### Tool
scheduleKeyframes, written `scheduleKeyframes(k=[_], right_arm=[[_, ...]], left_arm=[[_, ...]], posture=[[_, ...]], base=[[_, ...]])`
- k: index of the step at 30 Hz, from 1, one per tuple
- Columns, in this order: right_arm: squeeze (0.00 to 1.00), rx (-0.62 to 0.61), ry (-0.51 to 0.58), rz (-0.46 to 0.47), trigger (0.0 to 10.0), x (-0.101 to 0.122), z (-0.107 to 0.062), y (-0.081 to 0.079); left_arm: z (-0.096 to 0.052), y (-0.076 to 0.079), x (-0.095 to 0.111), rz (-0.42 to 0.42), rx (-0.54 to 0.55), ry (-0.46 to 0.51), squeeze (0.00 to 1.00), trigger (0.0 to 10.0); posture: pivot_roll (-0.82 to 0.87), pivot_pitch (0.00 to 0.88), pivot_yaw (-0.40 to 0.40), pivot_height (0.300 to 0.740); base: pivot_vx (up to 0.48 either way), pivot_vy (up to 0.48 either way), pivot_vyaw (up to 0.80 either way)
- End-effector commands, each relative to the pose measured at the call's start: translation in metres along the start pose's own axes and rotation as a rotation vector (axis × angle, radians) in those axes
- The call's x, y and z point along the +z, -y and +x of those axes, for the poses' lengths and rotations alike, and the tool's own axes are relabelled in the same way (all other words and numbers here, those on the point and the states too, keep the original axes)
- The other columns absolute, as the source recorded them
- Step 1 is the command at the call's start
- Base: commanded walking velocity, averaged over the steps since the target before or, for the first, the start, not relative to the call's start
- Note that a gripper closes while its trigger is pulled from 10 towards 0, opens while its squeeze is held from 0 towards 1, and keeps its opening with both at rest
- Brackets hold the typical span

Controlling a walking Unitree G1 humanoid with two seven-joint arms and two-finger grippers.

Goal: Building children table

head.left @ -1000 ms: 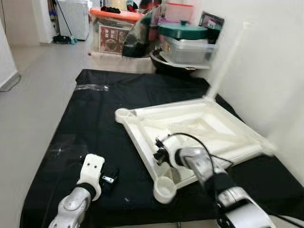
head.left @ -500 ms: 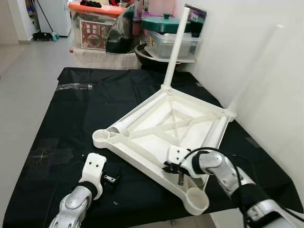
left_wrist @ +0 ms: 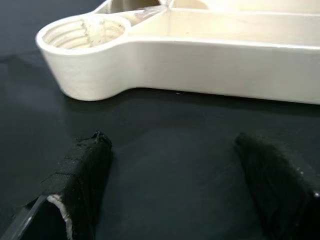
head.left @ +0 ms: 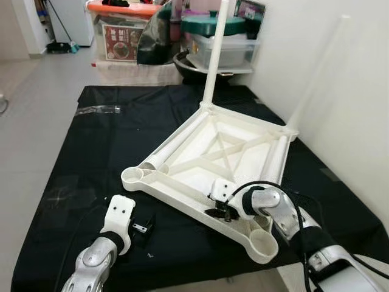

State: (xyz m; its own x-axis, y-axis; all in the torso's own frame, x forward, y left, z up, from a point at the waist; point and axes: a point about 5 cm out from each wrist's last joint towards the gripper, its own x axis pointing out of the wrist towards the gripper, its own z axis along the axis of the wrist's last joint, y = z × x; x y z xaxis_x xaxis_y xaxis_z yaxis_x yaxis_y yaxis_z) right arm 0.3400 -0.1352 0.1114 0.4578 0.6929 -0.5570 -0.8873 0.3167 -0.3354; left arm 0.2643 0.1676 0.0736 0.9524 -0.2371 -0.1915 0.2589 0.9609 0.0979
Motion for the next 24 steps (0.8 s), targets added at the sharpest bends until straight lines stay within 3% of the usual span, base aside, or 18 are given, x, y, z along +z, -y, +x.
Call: scheduleKeyframes(k=[1, 4, 9, 12, 15, 17, 20, 22, 23, 24], right_arm=[[1.0, -0.035, 0.074, 0.03, 10.0, 0.013, -0.005, 0.01], [1.0, -0.048, 0.101, 0.038, 10.0, 0.017, -0.006, 0.014], [1.0, -0.279, 0.254, 0.129, 10.0, 0.05, -0.027, 0.055], [1.0, -0.345, 0.353, 0.261, 10.0, 0.062, -0.033, 0.066], [1.0, -0.353, 0.409, 0.342, 10.0, 0.069, -0.033, 0.068], [1.0, -0.276, 0.47, 0.42, 10.0, 0.076, -0.025, 0.054], [1.0, -0.131, 0.426, 0.388, 10.0, 0.072, -0.011, 0.023], [1.0, -0.131, 0.426, 0.388, 10.0, 0.072, -0.011, 0.023], [1.0, -0.069, 0.393, 0.367, 10.0, 0.067, -0.006, 0.01], [1.0, -0.069, 0.393, 0.367, 10.0, 0.067, -0.006, 0.01]], left_arm=[[-0.001, 0.0, 0.002, 0.001, -0.011, 0.017, 0.0, 10.0], [-0.001, 0.001, 0.002, 0.0, -0.013, 0.024, 0.0, 10.0], [-0.006, 0.003, 0.02, -0.015, 0.012, 0.138, 0.0, 10.0], [-0.008, 0.002, 0.03, -0.018, 0.039, 0.194, 0.0, 10.0], [-0.011, 0.001, 0.035, -0.021, 0.054, 0.218, 0.0, 10.0], [-0.017, 0.0, 0.034, -0.036, 0.088, 0.225, 0.0, 10.0], [-0.026, -0.002, 0.023, -0.028, 0.128, 0.183, 0.0, 10.0], [-0.026, -0.002, 0.023, -0.028, 0.128, 0.183, 0.0, 10.0], [-0.029, -0.003, 0.019, -0.03, 0.144, 0.168, 0.0, 10.0], [-0.029, -0.003, 0.019, -0.03, 0.144, 0.168, 0.0, 10.0]], posture=[[0.05, 0.0, -0.081, 0.74], [0.05, 0.0, -0.081, 0.74], [0.05, 0.0, -0.077, 0.74], [0.06, 0.0, -0.08, 0.74], [0.06, 0.0, -0.076, 0.74], [0.06, 0.0, -0.074, 0.74], [0.06, 0.0, -0.073, 0.74], [0.06, 0.0, -0.073, 0.74], [0.06, 0.0, -0.073, 0.74], [0.06, 0.0, -0.073, 0.74]], base=[[0.0, 0.0, 0.0], [0.0, 0.0, 0.0], [0.0, 0.0, 0.0], [0.0, 0.0, 0.0], [0.0, 0.0, 0.0], [0.0, 0.0, 0.0], [0.0, 0.0, 0.0], [0.0, 0.0, 0.0], [0.0, 0.0, 0.0], [0.0, 0.0, 0.0]])
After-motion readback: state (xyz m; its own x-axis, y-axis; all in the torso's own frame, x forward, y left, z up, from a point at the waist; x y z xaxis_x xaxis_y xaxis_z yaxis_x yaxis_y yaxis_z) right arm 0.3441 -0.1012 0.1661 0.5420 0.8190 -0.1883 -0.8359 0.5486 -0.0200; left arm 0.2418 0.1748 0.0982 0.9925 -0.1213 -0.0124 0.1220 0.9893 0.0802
